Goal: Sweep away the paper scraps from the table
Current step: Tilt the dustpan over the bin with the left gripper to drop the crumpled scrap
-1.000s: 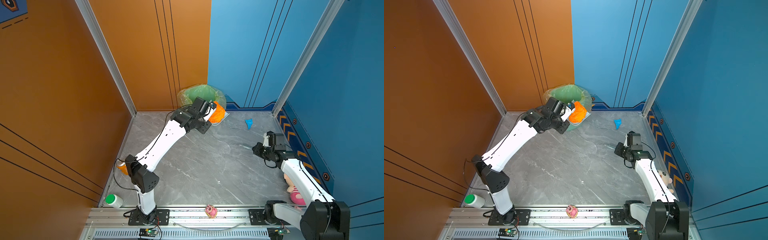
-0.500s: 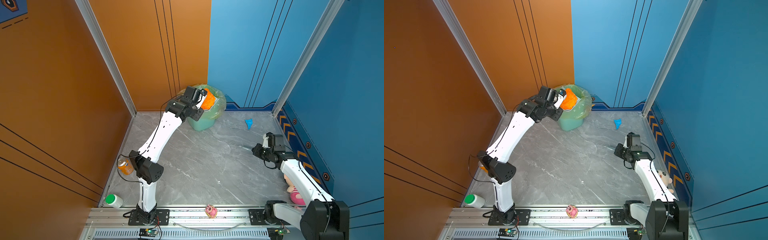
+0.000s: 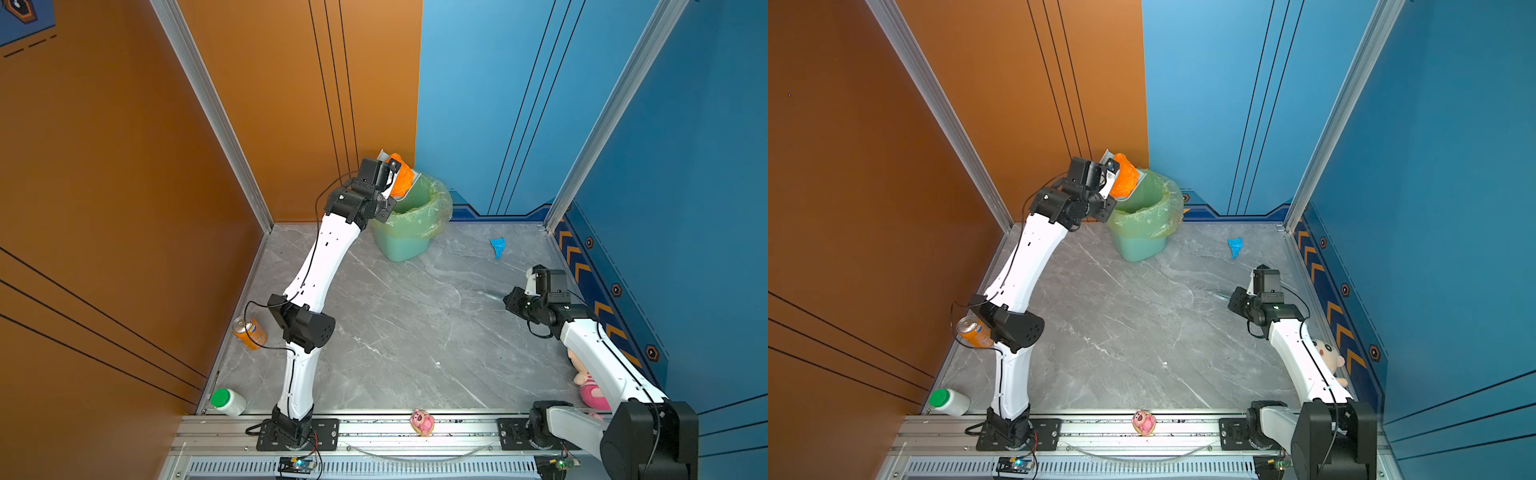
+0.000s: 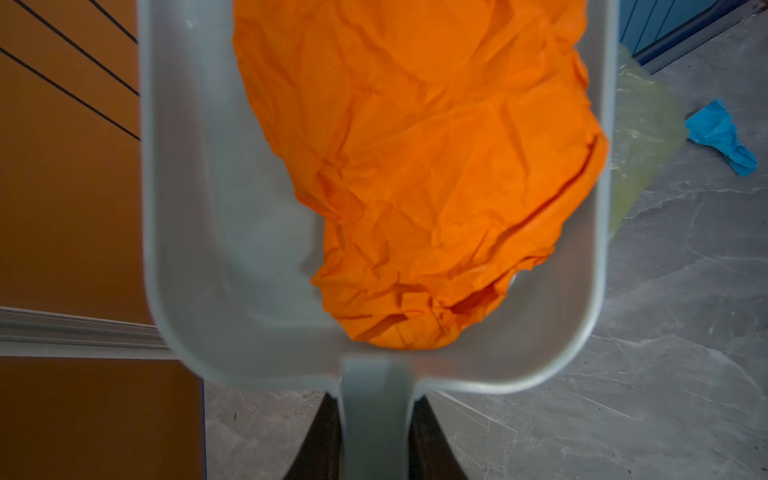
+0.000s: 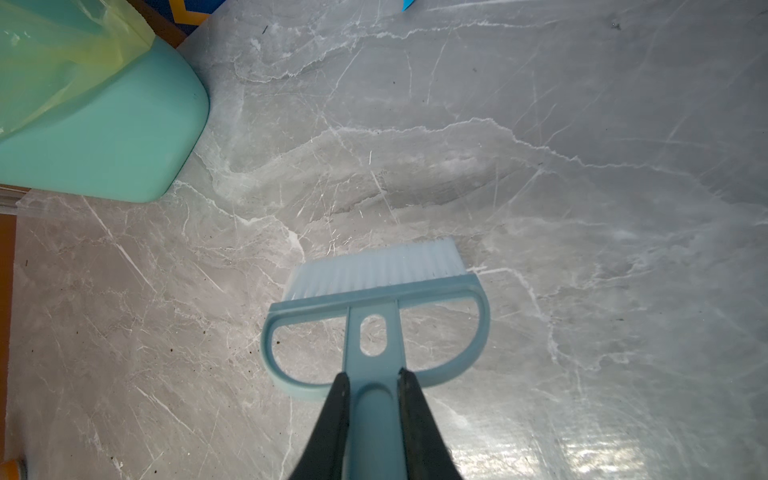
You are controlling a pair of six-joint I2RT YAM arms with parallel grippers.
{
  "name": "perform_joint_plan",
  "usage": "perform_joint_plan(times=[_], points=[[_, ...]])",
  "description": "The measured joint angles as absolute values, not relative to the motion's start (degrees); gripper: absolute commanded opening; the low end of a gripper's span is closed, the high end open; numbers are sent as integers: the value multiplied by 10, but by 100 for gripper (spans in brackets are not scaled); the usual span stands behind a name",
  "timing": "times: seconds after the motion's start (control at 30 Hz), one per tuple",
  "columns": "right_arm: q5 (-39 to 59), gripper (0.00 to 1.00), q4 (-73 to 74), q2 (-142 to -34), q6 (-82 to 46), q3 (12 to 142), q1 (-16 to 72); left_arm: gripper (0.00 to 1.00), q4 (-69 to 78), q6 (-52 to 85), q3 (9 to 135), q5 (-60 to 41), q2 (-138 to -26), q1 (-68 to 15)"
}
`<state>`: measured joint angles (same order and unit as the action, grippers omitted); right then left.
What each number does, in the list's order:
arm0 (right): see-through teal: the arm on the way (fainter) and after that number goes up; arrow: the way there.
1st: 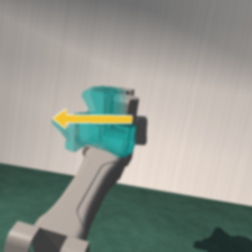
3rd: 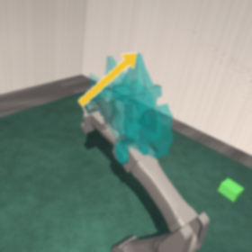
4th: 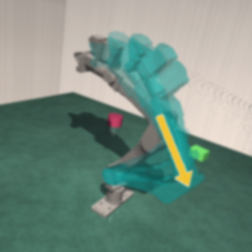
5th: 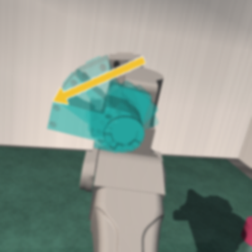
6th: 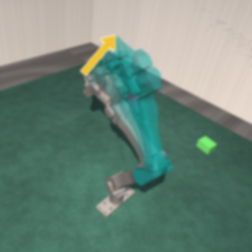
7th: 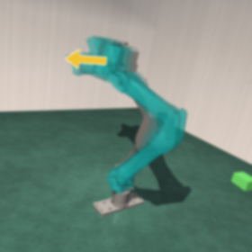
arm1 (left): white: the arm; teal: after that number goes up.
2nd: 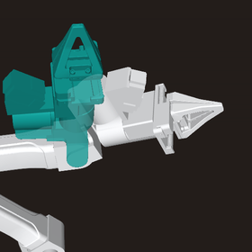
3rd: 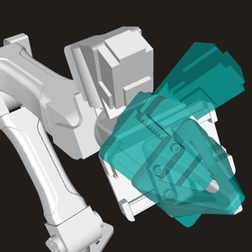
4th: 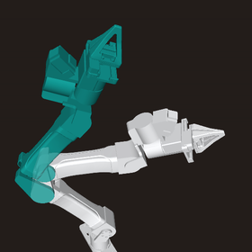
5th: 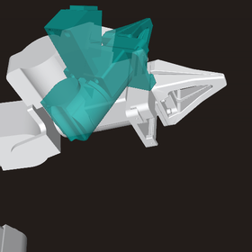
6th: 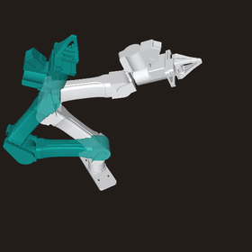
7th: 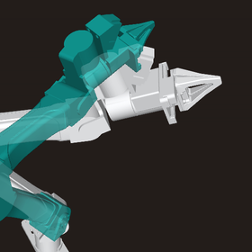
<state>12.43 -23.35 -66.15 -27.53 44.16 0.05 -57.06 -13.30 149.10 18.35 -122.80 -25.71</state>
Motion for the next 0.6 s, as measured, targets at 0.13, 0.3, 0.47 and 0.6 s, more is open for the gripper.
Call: perform_joint_plan(times=[0.13, 0.3, 0.47, 0.6], points=[[124, 0, -234, -661, -275, 441, 1, 0, -567, -149, 1513, 226, -1254, -251], [124, 0, -234, -655, -275, 439, 1, 0, -547, -183, 1514, 283, -1266, -248], [124, 0, -233, -652, -276, 436, 1, 0, -506, -239, 1514, 340, -1279, -248], [124, 0, -233, -652, -282, 434, 3, 0, -470, -293, 1514, 387, -1297, -249]])
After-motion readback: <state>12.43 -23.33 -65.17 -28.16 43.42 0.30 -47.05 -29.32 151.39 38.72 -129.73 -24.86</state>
